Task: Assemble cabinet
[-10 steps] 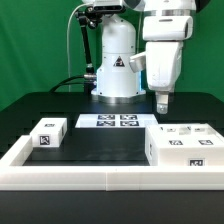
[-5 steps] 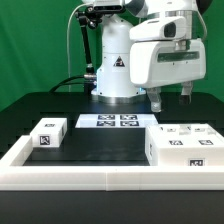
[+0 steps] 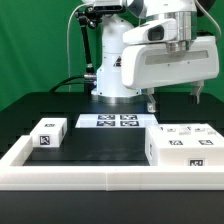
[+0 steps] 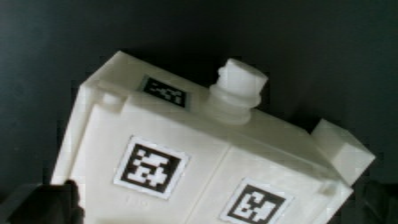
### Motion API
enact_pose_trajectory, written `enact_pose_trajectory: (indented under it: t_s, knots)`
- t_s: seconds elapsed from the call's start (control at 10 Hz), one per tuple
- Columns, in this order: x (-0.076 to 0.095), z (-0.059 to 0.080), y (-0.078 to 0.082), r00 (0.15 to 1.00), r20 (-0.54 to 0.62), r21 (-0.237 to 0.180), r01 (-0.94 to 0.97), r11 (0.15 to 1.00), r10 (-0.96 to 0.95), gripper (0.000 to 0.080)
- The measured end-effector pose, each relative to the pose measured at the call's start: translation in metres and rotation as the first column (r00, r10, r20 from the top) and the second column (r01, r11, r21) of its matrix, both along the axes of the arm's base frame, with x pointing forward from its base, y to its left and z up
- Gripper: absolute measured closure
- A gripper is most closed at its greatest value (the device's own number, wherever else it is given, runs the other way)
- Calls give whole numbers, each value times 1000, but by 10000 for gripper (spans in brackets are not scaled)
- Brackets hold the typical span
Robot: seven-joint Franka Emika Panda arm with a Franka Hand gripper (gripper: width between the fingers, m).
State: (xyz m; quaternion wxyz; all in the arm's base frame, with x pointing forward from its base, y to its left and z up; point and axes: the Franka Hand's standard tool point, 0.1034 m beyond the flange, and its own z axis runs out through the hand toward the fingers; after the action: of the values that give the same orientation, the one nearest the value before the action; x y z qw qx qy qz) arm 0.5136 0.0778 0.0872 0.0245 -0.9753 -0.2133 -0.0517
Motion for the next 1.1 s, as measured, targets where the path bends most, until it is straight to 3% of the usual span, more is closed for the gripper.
enact_pose_trajectory:
  t_s: [0.3,0.5,0.8,1.1]
  knots:
    - [-14,-6,21,960,-32,10,278,960,-278,3]
    - [-20,-11,21,933,-42,0,358,934,-358,3]
    - [-22,-16,16,865,-54,31,501,865,-499,3]
    - [-22,-17,16,875,-52,30,483,875,-481,3]
